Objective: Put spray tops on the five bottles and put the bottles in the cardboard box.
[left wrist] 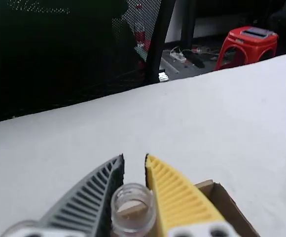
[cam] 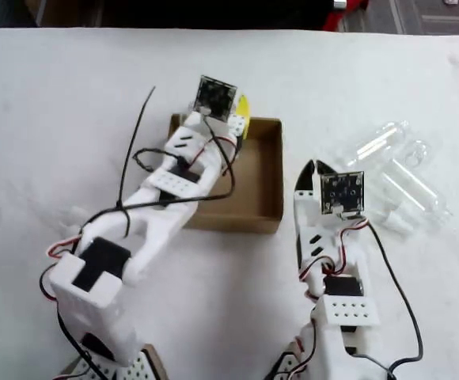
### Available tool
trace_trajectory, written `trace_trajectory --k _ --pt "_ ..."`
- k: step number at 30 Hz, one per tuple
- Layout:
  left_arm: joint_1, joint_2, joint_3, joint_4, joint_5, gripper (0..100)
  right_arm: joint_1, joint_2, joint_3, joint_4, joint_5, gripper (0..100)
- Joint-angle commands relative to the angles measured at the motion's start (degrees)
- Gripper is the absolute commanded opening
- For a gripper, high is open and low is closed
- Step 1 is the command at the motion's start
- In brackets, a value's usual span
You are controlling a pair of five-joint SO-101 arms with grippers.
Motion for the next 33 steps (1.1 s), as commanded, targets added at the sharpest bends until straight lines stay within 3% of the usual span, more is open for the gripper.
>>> trace_trajectory --k 1,13,18,23,27,33 --pt "-0.66 -0.48 -2.46 -1.41 -1.32 2 -0.4 0.13 -0.35 -1.36 -0.35 2.1" --pt "-0.57 -0.57 -2.46 -1.05 -1.14 2 -0.57 0.13 -0.35 -1.36 -0.35 2.1" --pt "-0.57 -0.66 -2.46 -0.7 5.01 9 -1.8 0.13 -0.35 -1.27 2.29 2.1" --pt "-0.31 -0.66 -6.07 9.49 6.15 25 -2.51 0.13 -0.26 -1.19 2.9 2.0" --pt "-0.66 -0.66 -10.81 16.35 10.55 26 -2.51 0.13 -0.26 -1.19 2.9 2.0" --pt "-0.13 -2.15 -11.96 17.32 10.81 26 -2.51 0.13 -0.26 -1.19 2.9 2.1"
